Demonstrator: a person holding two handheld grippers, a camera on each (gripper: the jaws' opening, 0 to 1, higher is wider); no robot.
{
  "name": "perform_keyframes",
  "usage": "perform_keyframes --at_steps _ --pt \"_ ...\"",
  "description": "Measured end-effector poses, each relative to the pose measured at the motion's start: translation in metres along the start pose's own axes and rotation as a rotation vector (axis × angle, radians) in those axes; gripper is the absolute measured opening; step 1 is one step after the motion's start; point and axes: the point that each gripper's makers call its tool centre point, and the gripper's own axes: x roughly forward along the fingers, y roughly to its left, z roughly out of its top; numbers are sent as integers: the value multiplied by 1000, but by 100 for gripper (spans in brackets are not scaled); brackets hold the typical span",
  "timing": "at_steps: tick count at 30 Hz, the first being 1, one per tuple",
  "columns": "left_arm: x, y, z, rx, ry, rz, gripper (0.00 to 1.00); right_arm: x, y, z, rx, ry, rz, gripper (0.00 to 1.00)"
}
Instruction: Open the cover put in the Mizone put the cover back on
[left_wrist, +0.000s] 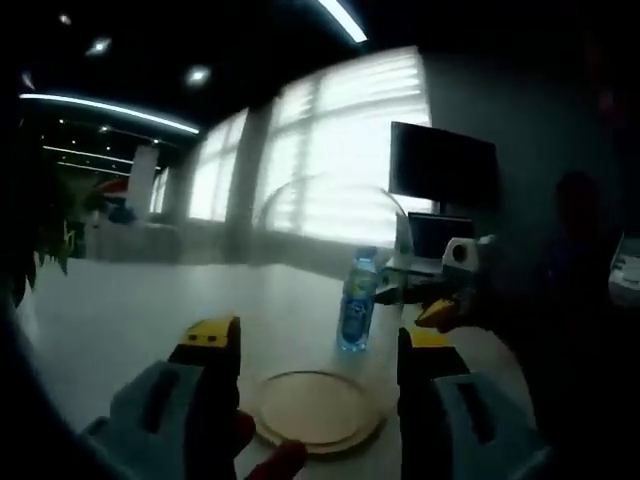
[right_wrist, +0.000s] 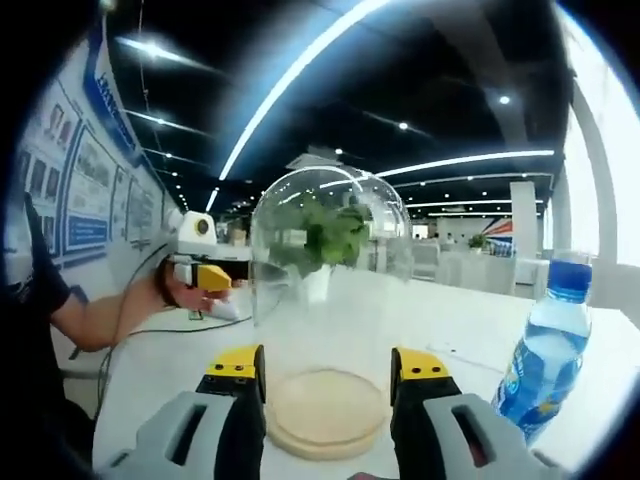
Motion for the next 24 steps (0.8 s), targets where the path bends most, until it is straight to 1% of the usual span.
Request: perform_keyframes --at_steps 4,7,8,12,15,16,19,23,24 --pt "6 1 3 21 8 -16 57 6 -1 5 10 -7 23 45" --pt "10 0 1 41 41 -44 57 9 -3 6 10 3 36 46" --pt "11 -1 2 44 43 -52 58 10 -4 6 10 7 40 46" --pt "15 3 7 21 38 -78 58 14 -8 6 11 17 73 50" --pt "19 5 9 25 45 -101 57 19 -11 7 4 26 95 51" --pt "20 4 8 29 55 -121 57 20 -11 8 -2 24 109 52" --pt "24 5 9 39 62 -145 58 25 -9 10 6 23 146 55" --pt "28 4 7 19 72 -187 57 30 -8 9 -2 20 184 58" --pt "29 4 6 17 73 -189 57 31 -9 9 -1 19 196 59"
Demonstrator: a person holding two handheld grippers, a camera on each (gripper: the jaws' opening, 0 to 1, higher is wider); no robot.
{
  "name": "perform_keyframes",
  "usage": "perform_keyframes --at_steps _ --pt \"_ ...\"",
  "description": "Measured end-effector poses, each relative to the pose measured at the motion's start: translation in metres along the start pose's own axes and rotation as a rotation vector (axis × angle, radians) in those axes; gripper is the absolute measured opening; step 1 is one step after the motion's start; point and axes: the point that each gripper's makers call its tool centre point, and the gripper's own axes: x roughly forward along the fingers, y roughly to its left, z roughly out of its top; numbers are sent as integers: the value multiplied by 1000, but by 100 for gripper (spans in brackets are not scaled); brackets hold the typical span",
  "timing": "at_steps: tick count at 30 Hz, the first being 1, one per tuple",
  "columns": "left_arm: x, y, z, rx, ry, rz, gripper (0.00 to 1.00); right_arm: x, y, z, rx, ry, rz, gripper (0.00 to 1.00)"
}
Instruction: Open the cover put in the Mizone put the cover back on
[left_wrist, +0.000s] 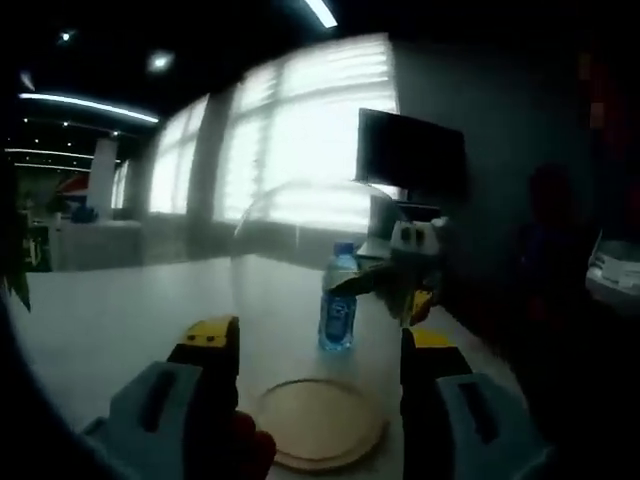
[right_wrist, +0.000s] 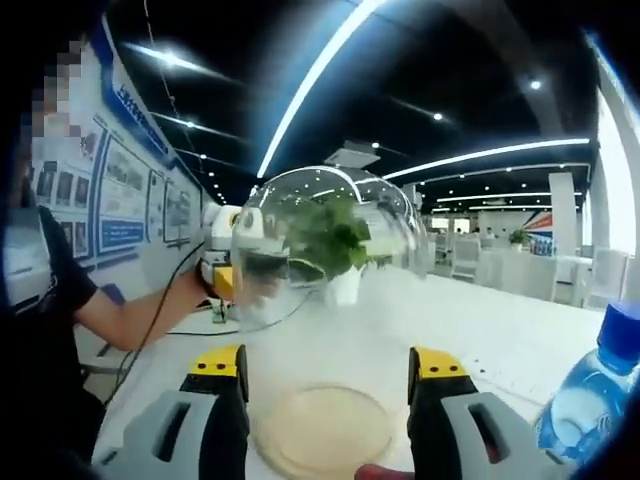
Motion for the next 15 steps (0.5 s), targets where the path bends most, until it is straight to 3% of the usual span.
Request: perform_keyframes --at_steps 3,15 --pt "4 3 -5 -24 16 -17 59 3 -1 0 2 3 28 61" --pt "6 3 -10 37 67 -79 59 8 -3 3 -56 65 105 66"
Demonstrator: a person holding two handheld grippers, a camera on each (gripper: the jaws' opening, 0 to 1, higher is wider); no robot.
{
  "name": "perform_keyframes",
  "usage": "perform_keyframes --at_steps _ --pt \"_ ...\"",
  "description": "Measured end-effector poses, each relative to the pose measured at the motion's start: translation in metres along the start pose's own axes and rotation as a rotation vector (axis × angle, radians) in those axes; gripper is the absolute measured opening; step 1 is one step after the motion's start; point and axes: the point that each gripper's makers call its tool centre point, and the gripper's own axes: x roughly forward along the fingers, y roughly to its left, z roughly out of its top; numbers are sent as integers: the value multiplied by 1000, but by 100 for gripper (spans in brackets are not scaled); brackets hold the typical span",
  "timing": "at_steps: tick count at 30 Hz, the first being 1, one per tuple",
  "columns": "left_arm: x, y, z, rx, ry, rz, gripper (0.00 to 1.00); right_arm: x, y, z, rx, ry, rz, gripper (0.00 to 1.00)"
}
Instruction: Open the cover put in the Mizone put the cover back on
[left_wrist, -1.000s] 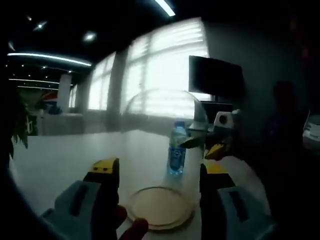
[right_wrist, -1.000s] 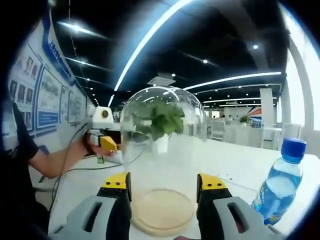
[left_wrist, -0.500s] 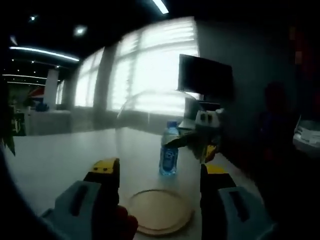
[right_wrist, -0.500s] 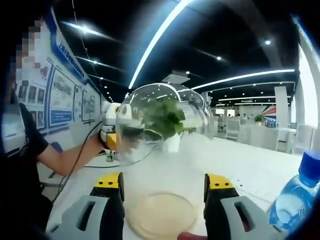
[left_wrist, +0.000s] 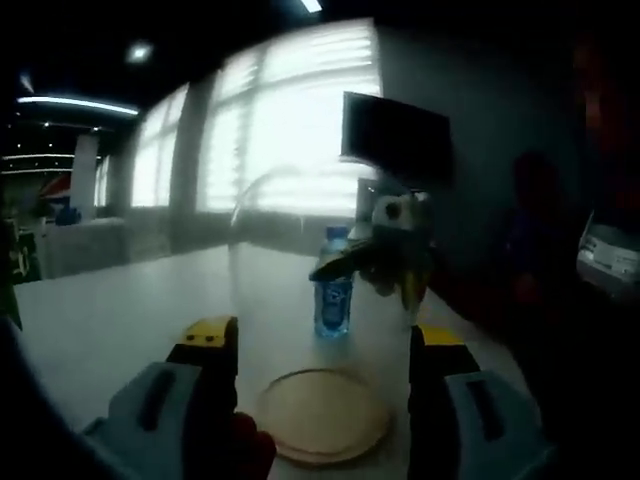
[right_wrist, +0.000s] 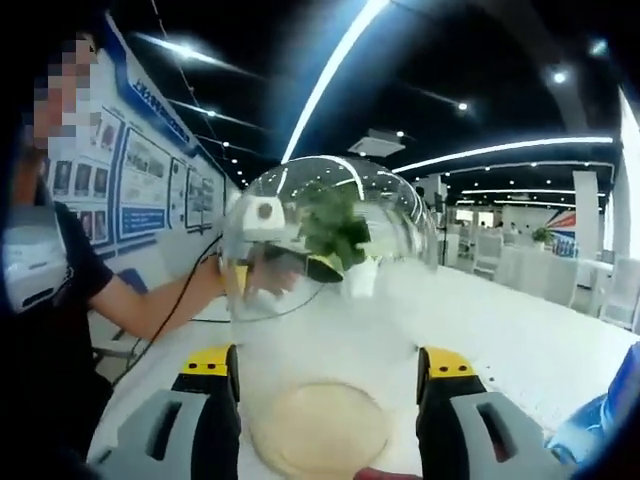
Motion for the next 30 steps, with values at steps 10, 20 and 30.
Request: perform_keyframes --at_steps 10,20,30 --pt "1 1 0 24 5 -26 59 8 -1 -8 61 -29 39 71" --pt "5 0 -1 13 12 -31 62 12 -1 -9 92 -61 53 74" --pt "4 1 -3 8 4 -41 61 12 1 -6 97 -68 58 74"
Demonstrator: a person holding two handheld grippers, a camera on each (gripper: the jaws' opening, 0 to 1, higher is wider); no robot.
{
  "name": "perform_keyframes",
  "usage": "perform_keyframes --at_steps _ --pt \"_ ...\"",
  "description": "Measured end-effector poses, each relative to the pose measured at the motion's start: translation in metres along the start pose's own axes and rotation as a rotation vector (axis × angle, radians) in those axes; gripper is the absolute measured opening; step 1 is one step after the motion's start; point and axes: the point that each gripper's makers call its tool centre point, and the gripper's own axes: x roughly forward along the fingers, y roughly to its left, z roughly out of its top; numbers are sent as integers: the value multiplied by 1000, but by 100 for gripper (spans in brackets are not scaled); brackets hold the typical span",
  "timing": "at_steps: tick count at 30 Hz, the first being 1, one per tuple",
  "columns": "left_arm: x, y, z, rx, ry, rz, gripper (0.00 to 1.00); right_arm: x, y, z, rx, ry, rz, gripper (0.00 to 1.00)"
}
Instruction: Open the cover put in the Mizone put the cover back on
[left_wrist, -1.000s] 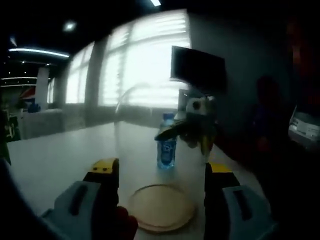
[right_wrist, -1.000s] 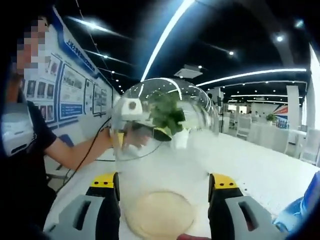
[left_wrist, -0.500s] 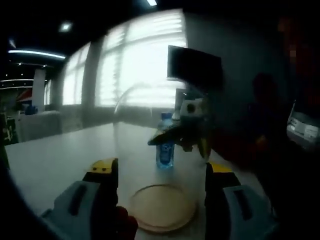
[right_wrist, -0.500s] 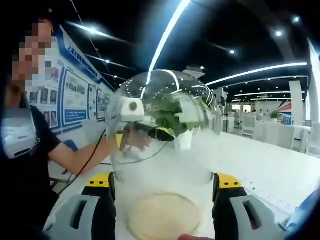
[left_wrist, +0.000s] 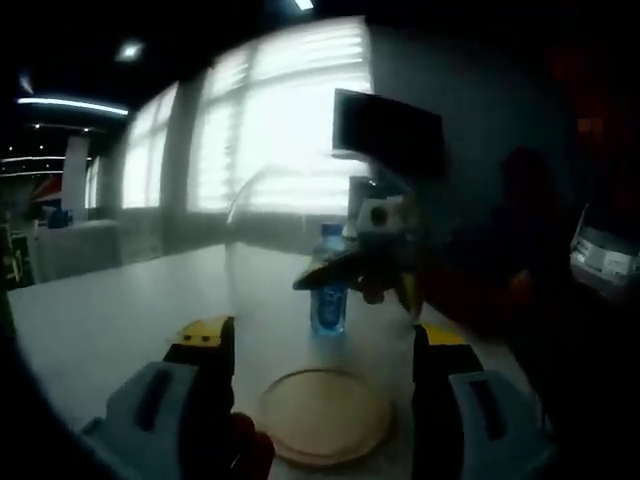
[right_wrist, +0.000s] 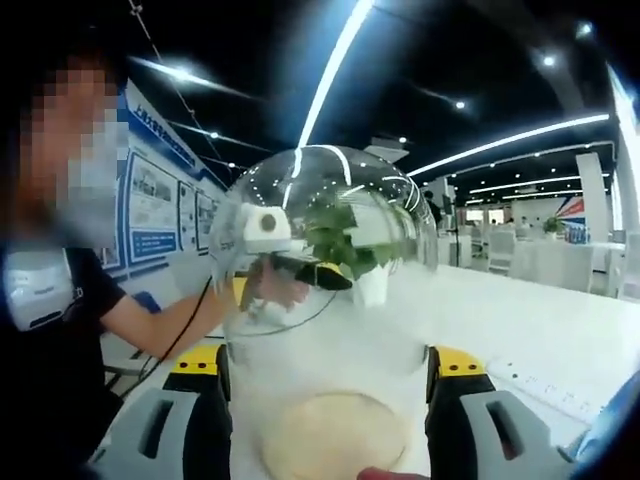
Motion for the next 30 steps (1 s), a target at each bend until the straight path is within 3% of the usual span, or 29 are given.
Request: perform_keyframes --at_steps 30 --pt "2 3 -7 -9 -11 -5 62 20 -2 -9 45 -75 49 86"
